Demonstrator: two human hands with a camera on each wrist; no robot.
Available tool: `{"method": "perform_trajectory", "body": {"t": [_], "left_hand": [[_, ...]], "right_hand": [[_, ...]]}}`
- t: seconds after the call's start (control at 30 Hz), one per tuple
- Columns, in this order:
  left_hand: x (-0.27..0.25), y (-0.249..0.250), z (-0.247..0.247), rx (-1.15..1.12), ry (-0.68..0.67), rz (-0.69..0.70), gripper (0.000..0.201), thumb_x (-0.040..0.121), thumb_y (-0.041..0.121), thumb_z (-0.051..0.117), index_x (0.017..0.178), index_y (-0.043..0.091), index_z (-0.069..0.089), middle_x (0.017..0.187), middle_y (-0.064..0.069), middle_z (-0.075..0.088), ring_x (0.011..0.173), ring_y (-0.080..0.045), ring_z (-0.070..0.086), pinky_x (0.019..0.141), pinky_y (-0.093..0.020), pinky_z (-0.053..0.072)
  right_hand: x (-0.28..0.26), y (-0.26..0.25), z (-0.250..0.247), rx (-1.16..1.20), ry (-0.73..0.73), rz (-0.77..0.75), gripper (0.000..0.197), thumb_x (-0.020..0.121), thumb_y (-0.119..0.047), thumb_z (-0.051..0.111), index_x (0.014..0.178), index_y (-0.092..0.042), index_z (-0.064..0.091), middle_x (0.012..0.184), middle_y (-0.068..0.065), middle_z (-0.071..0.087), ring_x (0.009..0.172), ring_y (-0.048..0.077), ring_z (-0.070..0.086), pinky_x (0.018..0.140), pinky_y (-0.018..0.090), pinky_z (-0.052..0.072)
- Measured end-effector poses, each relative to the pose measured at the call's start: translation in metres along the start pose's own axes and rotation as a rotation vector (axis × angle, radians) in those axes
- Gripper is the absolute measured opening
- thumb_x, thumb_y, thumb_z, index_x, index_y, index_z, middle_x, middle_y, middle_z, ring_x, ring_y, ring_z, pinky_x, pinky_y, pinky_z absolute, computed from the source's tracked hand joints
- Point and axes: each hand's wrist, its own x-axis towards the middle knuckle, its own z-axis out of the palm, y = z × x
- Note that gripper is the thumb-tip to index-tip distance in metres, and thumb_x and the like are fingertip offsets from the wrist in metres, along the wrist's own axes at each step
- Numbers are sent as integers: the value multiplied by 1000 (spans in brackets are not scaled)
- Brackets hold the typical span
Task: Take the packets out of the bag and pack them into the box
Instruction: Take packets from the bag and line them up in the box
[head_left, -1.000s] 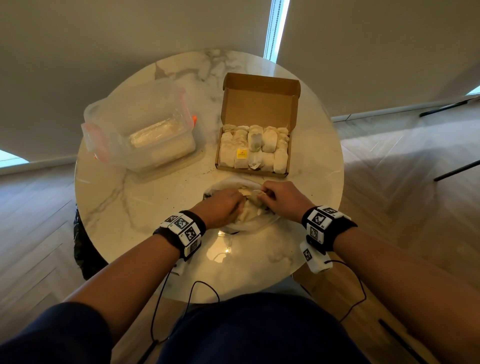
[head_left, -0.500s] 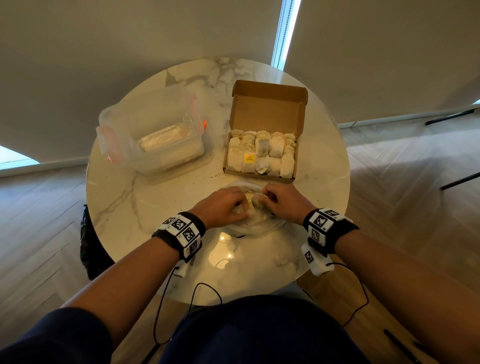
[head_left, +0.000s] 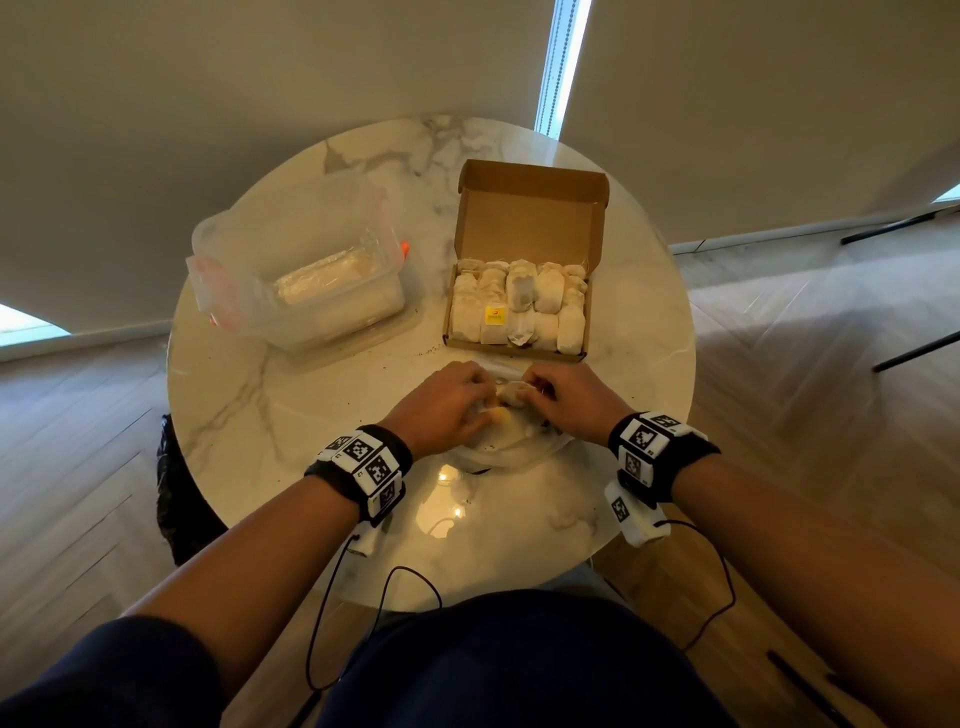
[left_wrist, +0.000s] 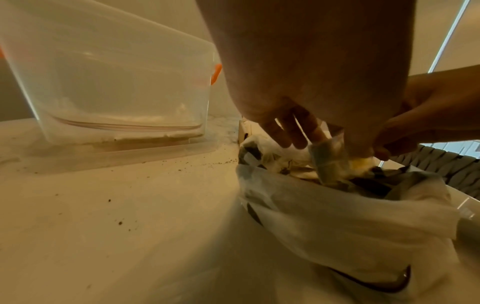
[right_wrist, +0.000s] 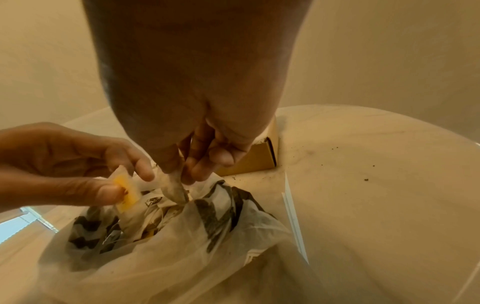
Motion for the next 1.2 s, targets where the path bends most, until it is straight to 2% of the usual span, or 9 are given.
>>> {"method": "perform_trajectory", "body": {"t": [0.17,0.3,0.43,0.57,0.67,0.73,0.83,1.0,1.2], "left_hand": [[3,1,-9,-106,-27,58,21,97,28,61,112,16,70,105,-4,64,93,-16,57,80,-30,47],[8,7,-12,-113,66,-62,15,98,28,58,109,18,63,97,0,66,85,-15,58,76,-30,48],[12,9,-10,-163,132,-104,21,98,30,59,116,18,59,95,11,62,81,-6,55,69,-9,39],[16,10,-13,-119,191,-22,15,98,21,59,108,11,65,99,-3,67,87,-16,58,75,-24,44],[21,9,-16,-127,253,-31,17,99,21,59,108,9,67,98,-6,68,88,-18,59,77,-29,46],[24,8,-20,-127,265,-29,16,99,22,58,107,11,67,96,-5,66,85,-16,57,76,-27,46],[32,10,-26,-146,271,-16,15,99,22,58,107,12,66,94,0,64,81,-8,51,72,-13,39],[52,5,-29,-128,273,-85,24,100,25,57,120,14,64,106,0,65,87,-2,49,75,-10,34],[65,-7,-19,-121,120,-125,21,96,18,61,115,10,66,102,-5,63,92,-19,59,76,-18,35]], "right_hand": [[1,1,-5,42,-18,-41,11,96,-25,64,97,-17,72,80,-7,65,70,0,55,65,17,40],[3,-3,-7,52,-55,-58,14,97,-22,63,105,-20,75,87,-11,67,73,-8,56,66,8,41],[6,-4,-11,26,-51,-91,17,96,-21,64,108,-20,75,92,-6,71,74,1,57,66,10,41],[11,-3,-17,29,-46,-104,20,94,-21,63,110,-18,74,95,-1,71,82,10,62,72,22,47],[14,-5,-22,53,-18,-91,26,86,-19,68,112,-16,72,97,-1,66,86,12,60,77,25,50],[17,-6,-24,50,11,-101,21,88,-23,70,108,-17,70,94,-3,62,85,10,57,76,22,48],[25,-7,-27,33,60,-128,12,95,-29,64,99,-19,68,89,-4,60,81,10,55,70,19,43],[35,-2,-46,62,152,-59,14,101,-25,56,100,-12,61,85,5,64,77,21,58,67,31,44],[53,31,-78,-2,226,93,18,100,-25,55,107,-9,60,89,6,63,81,22,58,70,26,39]]}}
